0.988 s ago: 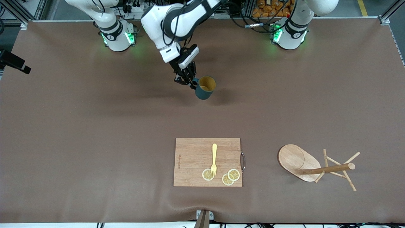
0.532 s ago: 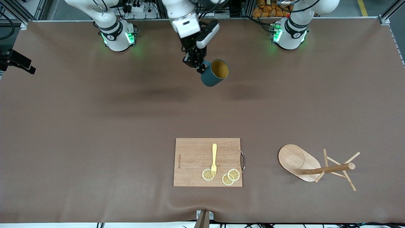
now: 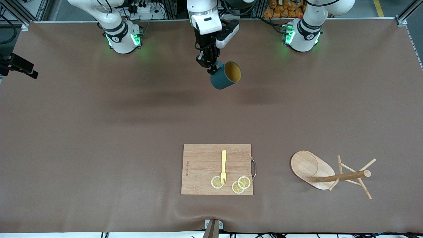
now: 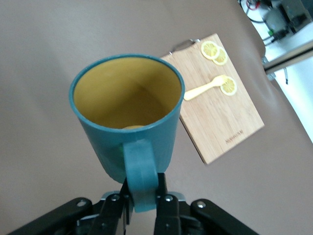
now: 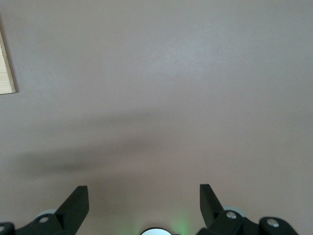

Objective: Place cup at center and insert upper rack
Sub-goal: 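Carry the teal mug with the left gripper toward the mug tree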

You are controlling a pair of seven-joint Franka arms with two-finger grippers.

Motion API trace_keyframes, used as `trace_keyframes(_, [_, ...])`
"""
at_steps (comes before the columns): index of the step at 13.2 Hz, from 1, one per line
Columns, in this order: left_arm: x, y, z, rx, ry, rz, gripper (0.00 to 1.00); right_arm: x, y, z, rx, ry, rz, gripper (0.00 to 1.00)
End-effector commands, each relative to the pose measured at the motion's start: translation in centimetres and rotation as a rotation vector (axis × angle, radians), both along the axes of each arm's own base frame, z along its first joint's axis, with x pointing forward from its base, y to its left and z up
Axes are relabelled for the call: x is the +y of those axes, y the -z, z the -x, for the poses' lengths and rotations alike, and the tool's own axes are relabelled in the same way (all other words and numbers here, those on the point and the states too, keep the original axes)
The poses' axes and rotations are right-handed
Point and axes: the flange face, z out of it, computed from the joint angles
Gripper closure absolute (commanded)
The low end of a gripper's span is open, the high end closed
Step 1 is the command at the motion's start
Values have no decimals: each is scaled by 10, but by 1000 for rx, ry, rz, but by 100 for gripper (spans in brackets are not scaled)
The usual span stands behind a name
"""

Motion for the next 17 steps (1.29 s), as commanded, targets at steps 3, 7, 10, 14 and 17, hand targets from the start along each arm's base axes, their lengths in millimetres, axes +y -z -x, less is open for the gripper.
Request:
trace_keyframes(3, [34,-10,0,-23,19,149,100,1,-1,-2,-1,-13,6,0])
trace_keyframes(7, [43,-10,-14,-28,4,236,100,1,0,-3,2,-13,6,0])
trace_keyframes(10, [65,-11,-34,1,-1,330,100,1,0,-3,2,-13,6,0])
trace_keyframes(14, [114,-29,-72,97,57,447,100,1,-1,-2,0,-13,6,0])
trace_keyframes(17, [135,-31,-87,127,112,486,100,1,0,-3,2,-13,6,0])
